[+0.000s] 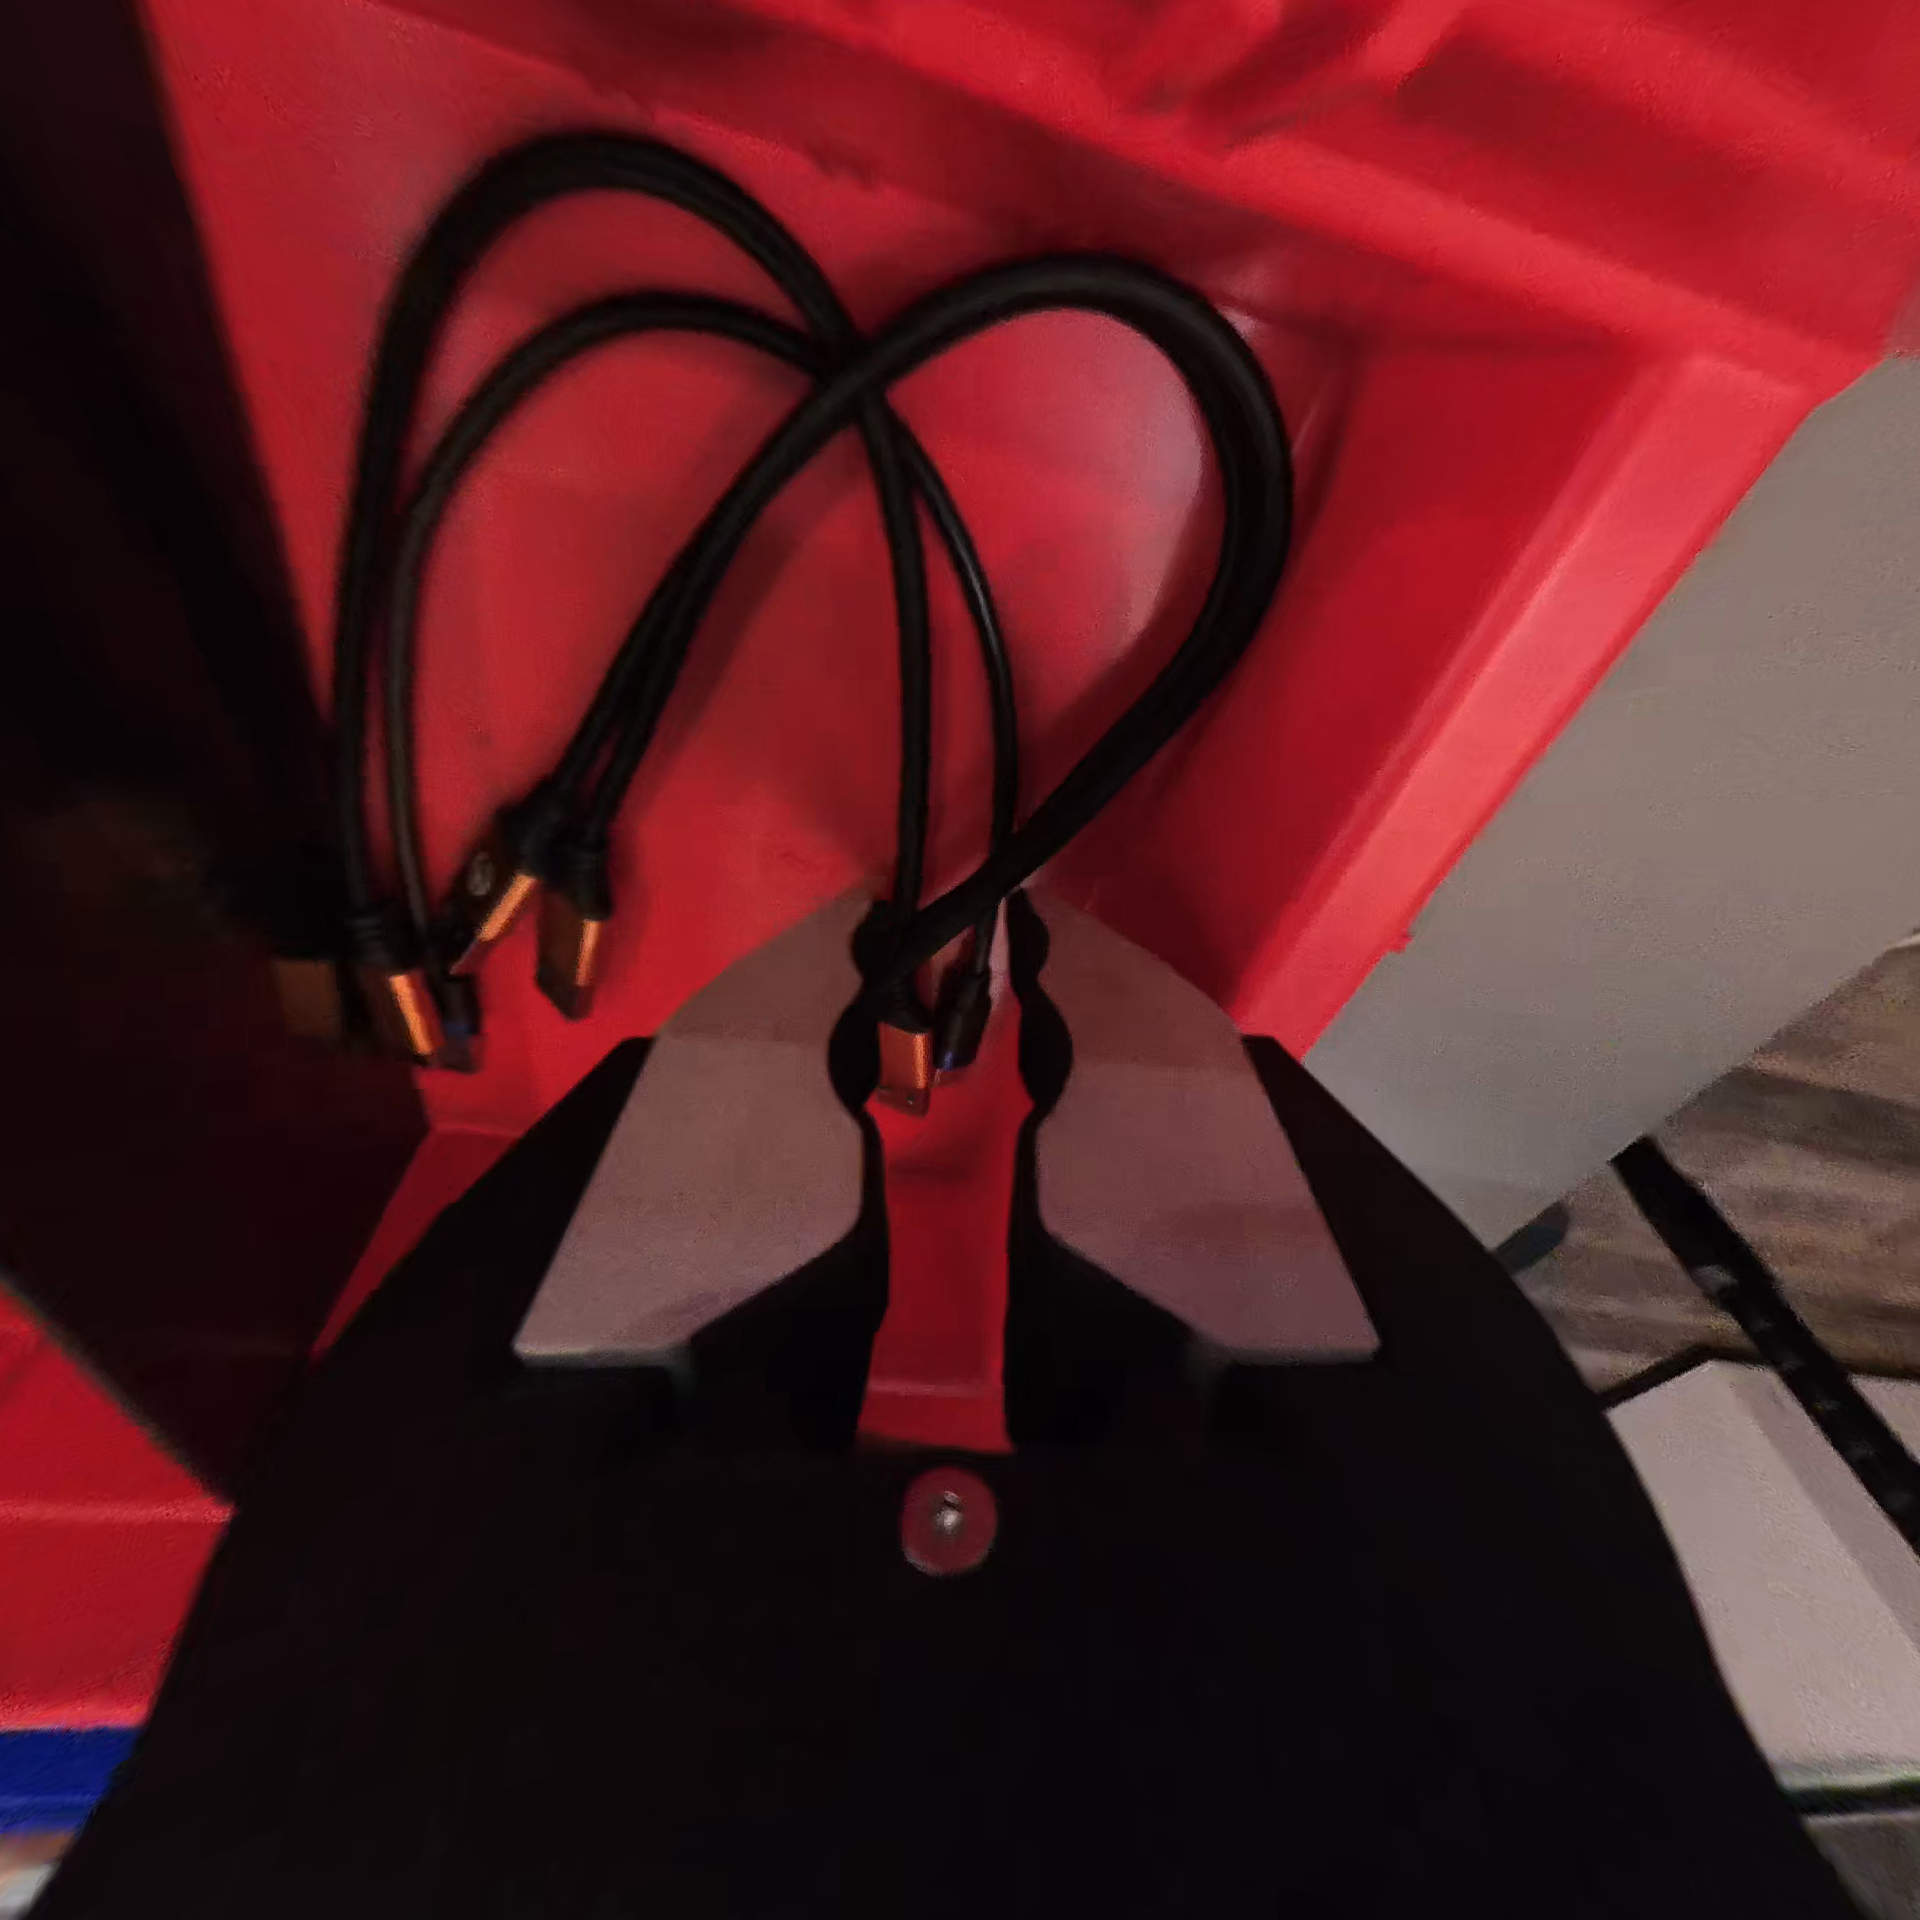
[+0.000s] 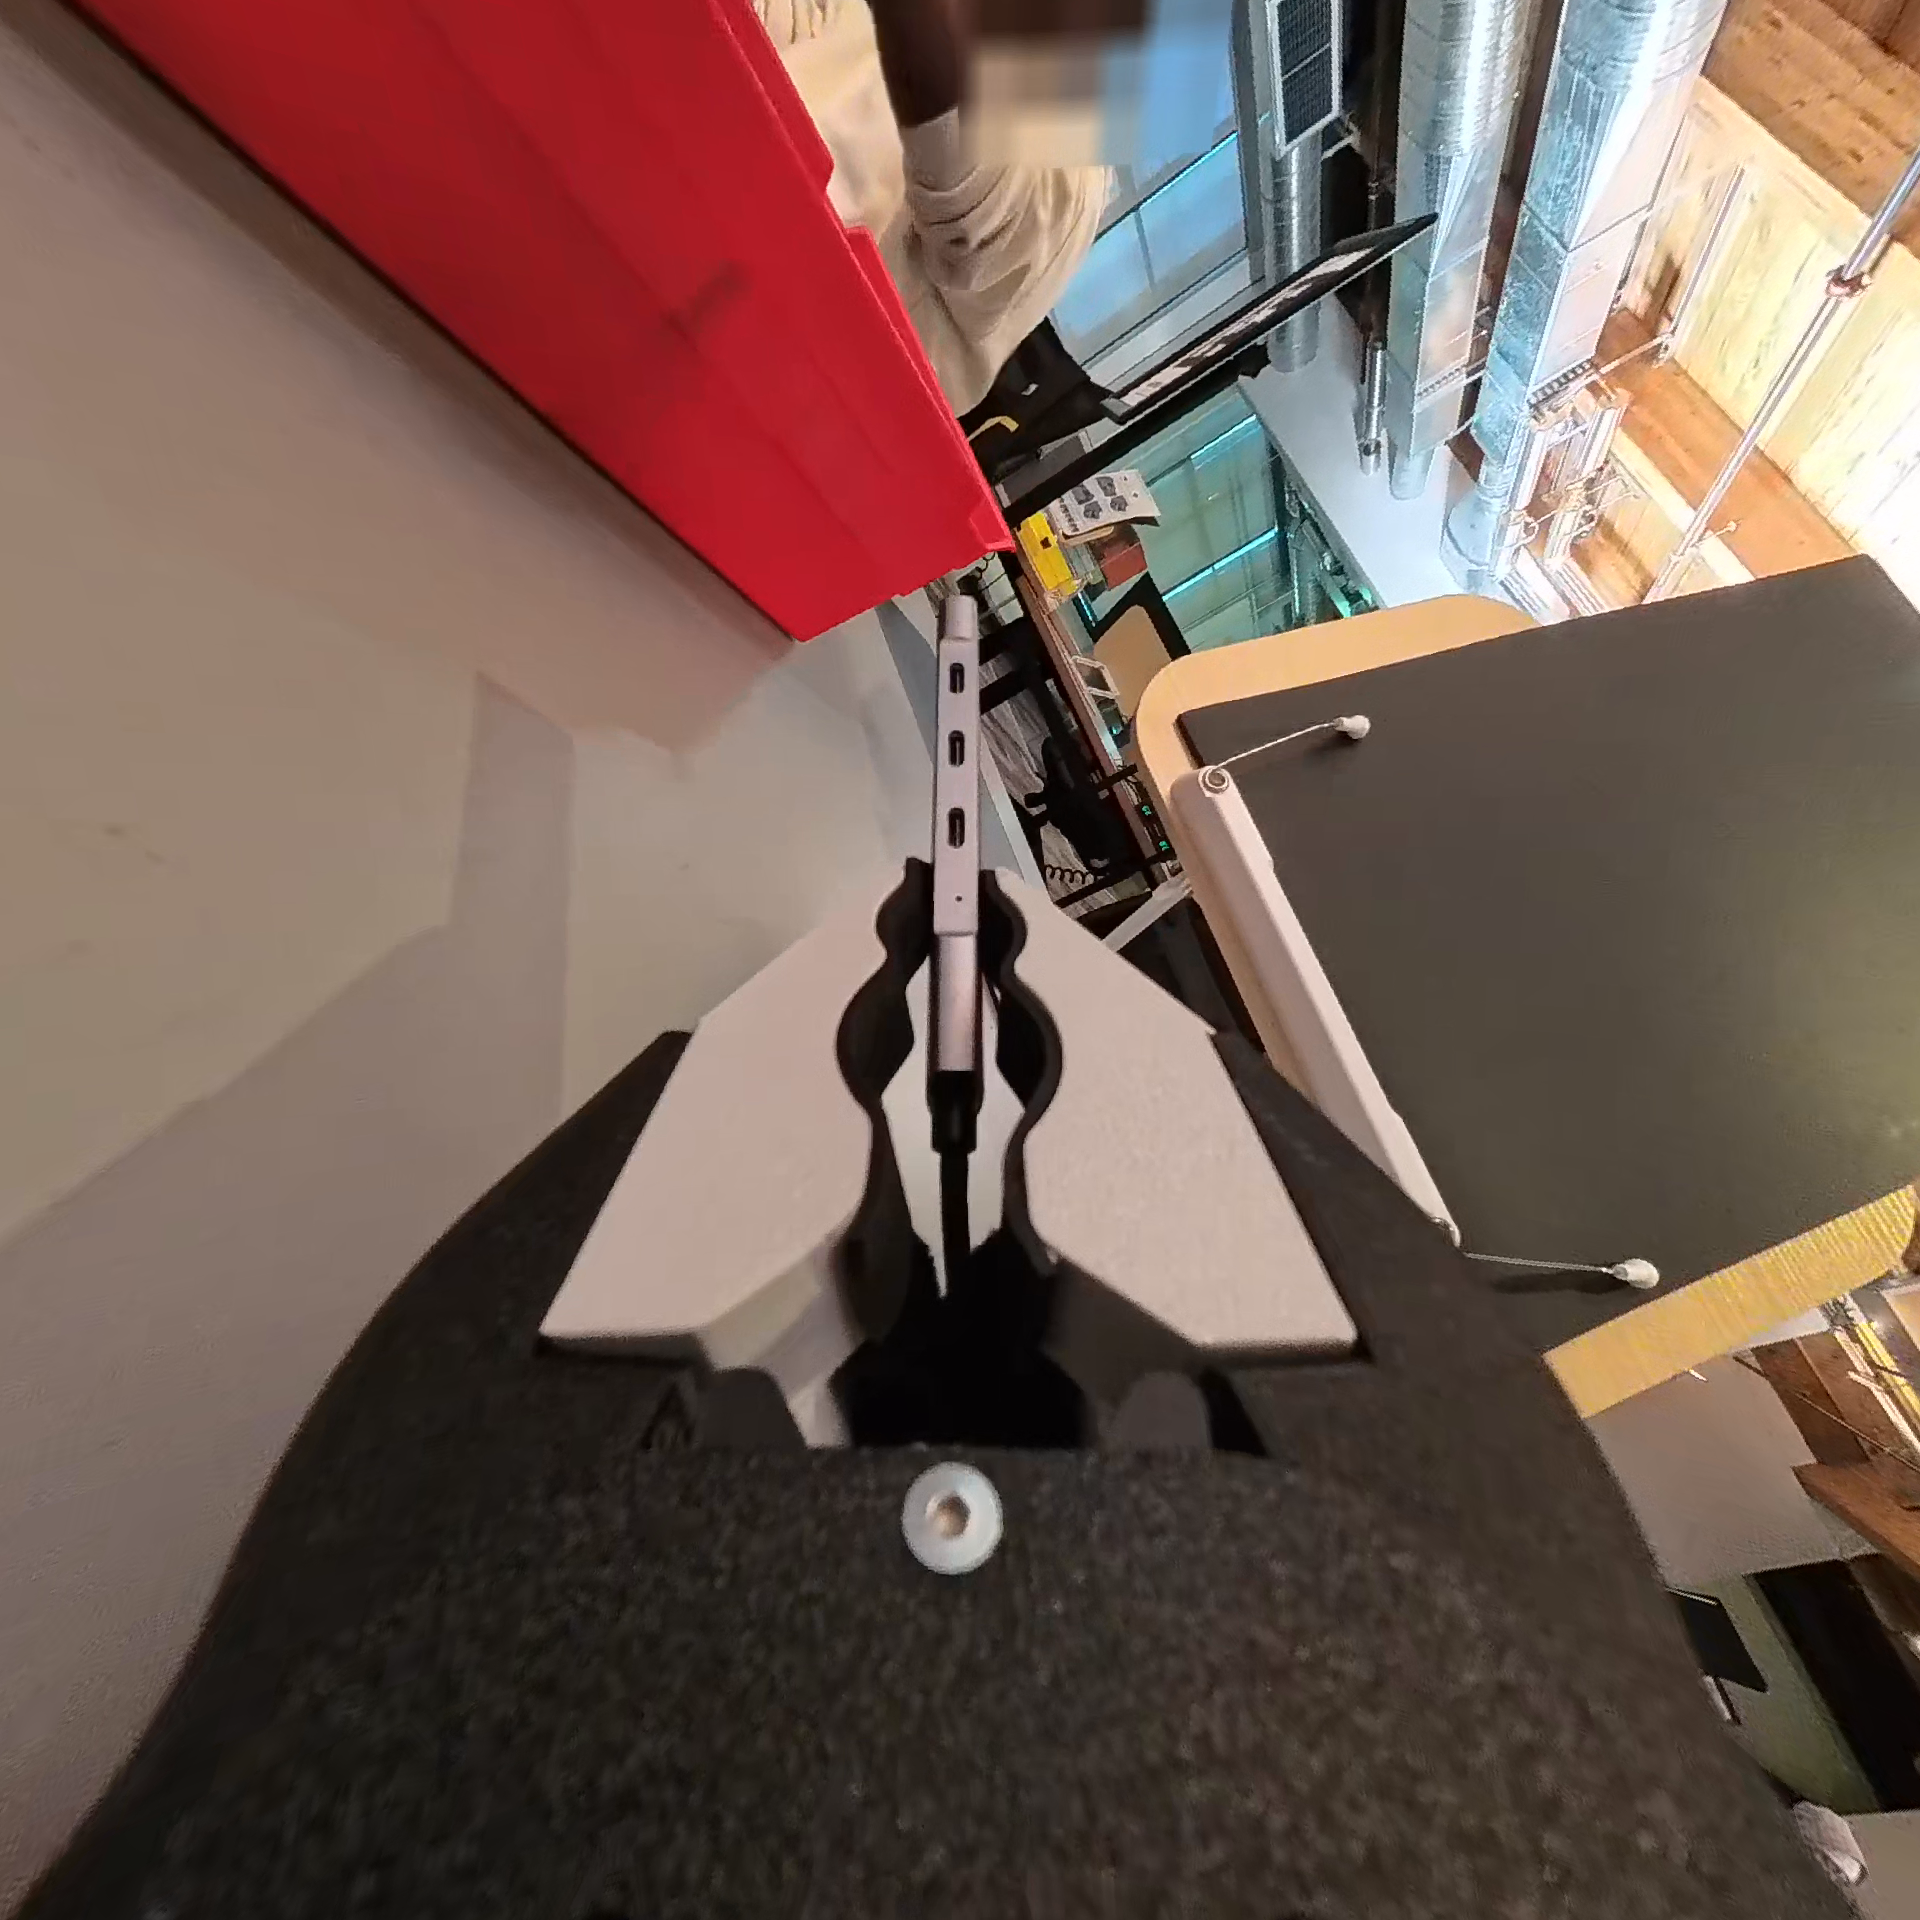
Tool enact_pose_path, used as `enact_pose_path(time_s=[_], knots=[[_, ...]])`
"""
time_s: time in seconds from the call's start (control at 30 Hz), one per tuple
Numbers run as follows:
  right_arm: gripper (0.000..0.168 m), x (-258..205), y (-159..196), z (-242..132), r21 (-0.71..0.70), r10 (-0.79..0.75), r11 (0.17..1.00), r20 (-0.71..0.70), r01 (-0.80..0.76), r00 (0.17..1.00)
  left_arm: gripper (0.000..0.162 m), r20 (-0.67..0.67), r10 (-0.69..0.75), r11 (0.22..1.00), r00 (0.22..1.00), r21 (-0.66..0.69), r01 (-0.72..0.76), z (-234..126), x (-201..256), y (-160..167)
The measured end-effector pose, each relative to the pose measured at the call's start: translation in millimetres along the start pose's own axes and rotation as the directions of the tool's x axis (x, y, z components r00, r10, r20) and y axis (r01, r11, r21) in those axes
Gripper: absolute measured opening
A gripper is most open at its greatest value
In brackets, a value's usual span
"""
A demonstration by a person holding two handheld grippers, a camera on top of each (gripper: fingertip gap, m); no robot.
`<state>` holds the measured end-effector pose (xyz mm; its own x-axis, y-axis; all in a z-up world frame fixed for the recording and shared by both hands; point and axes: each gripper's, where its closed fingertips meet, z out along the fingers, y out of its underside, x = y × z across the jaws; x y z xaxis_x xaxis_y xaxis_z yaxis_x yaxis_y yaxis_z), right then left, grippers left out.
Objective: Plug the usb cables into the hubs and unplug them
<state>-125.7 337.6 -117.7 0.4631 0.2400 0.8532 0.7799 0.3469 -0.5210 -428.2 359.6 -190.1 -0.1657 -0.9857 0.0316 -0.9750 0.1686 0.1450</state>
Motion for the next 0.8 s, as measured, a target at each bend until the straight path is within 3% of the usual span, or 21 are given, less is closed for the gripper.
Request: enact_pose_path(time_s=[0.2, 0.43, 0.8], knots=[[0.007, 0, 3, 1, -0.016, 0.007, 1.000, 0.003, -0.007, 1.000, 0.004, 0.094, 0.044, 0.998, 0.995, 0.040, -0.048, -15, -6, 1], [0.007, 0, 4, 2, -0.030, -0.028, 0.999, -0.017, 0.027, 0.999, 0.004, 0.259, -0.006, 0.997, 0.966, 0.079, -0.015, -54, -15, 8], [0.007, 3, 4, 0, -0.023, -0.042, 0.999, -0.029, 0.041, 0.999, 0.004, 0.379, -0.345, 0.904, 0.859, 0.380, 0.195, -140, -21, 13]])
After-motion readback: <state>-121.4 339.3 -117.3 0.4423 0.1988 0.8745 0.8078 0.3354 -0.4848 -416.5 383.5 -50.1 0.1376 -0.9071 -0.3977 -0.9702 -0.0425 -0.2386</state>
